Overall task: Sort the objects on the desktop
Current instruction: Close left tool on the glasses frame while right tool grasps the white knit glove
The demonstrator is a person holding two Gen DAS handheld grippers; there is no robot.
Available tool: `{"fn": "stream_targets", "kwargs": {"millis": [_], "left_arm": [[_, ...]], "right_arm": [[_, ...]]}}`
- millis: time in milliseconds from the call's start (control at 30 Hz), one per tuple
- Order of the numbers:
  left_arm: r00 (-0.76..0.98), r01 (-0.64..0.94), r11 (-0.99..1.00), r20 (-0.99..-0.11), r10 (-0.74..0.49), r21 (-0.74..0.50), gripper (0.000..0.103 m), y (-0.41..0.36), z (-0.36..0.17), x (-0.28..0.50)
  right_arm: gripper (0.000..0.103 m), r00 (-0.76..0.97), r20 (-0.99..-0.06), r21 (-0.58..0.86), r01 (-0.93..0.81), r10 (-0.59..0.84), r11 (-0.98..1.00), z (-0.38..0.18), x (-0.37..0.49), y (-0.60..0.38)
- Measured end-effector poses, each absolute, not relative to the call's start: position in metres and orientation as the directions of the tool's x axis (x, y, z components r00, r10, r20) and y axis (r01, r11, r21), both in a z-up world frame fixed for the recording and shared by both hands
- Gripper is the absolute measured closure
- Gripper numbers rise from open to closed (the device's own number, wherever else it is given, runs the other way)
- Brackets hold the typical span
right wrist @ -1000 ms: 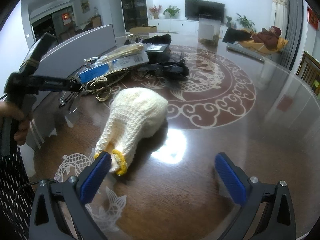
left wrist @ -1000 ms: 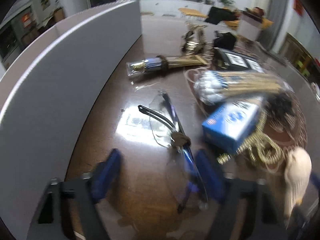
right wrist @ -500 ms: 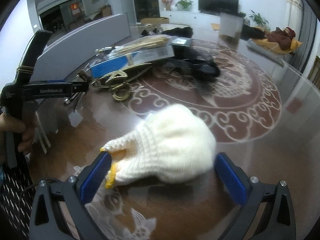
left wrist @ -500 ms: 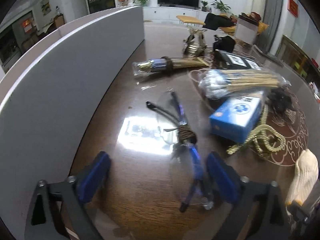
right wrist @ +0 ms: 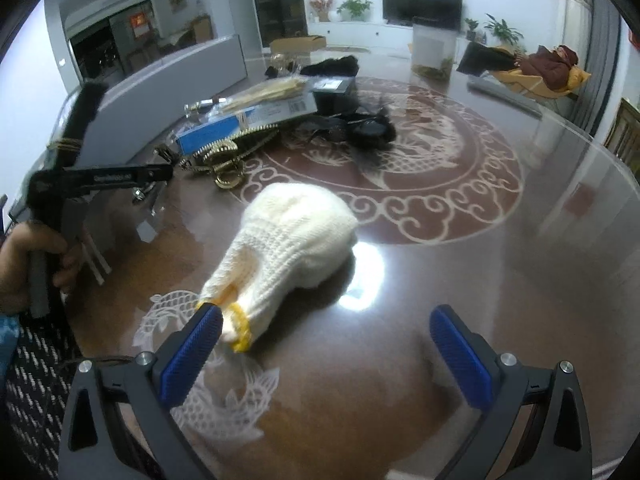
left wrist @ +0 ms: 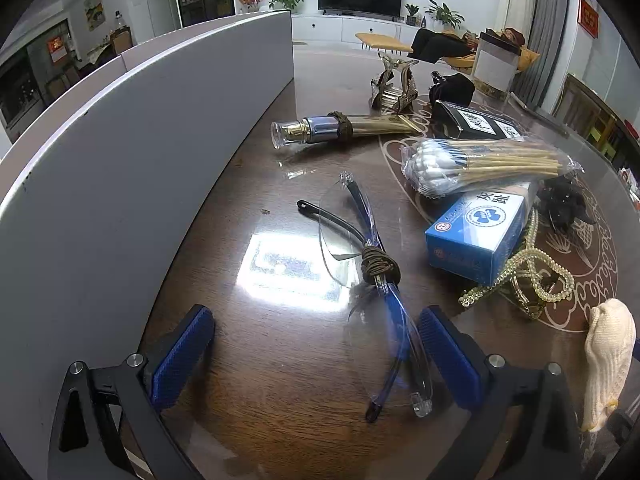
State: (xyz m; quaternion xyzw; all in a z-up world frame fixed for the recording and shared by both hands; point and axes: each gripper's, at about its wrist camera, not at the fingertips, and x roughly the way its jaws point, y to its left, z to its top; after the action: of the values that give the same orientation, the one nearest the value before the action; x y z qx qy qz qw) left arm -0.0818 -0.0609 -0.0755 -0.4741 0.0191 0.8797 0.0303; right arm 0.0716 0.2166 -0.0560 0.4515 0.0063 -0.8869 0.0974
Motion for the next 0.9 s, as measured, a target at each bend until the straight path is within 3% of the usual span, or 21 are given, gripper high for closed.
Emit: {"fn": "stream_targets", "kwargs": {"millis": [200,300,467,667,833,900], "left_arm": [[-0.552,-0.067,-0.998,-0.833,0.034,0.003,0.000,-0.060,-0.076,-0.084],[-0.554,-0.070,-0.998,-0.831,0.037,0.002,0.000,-0.060,-0.076,-0.084],[-0.557,-0.071,-0.997,-0.830,0.038,0.002,0.000,-0.059,-0.076,-0.085],[-0.552,-0.077,-0.997,-0.833,0.040,0.002,0.000,-0.055,-0.077,-0.086],[-0.548,-0.229,-0.974,-0.827,0.125,0.004,0.000,-0.034,-0.078,-0.091],[-0.548,-0.206,-0.979,-0.828,0.115,0.001,0.000,-0.036,-0.078,-0.100]], "right_arm": [[0.000,-0.504,-0.829,0.183,0.168,-0.244,-0.969,-0.056,0.065,0.202],[0.000,-0.490,-0.847,0.157,0.142,-0.207,-0.977,-0.068,0.050,0.180],[0.000,-0.539,-0.838,-0.014,0.176,-0.084,-0.984,-0.077,0.025,0.149],[0.000,-0.567,-0.815,-0.007,0.219,-0.122,-0.976,-0.079,0.008,0.168],[0.000,-0.567,-0.813,-0.011,0.239,-0.130,-0.971,-0.079,0.009,0.168],[0.000,-0.568,-0.813,-0.011,0.239,-0.130,-0.971,-0.079,0.010,0.168]]}}
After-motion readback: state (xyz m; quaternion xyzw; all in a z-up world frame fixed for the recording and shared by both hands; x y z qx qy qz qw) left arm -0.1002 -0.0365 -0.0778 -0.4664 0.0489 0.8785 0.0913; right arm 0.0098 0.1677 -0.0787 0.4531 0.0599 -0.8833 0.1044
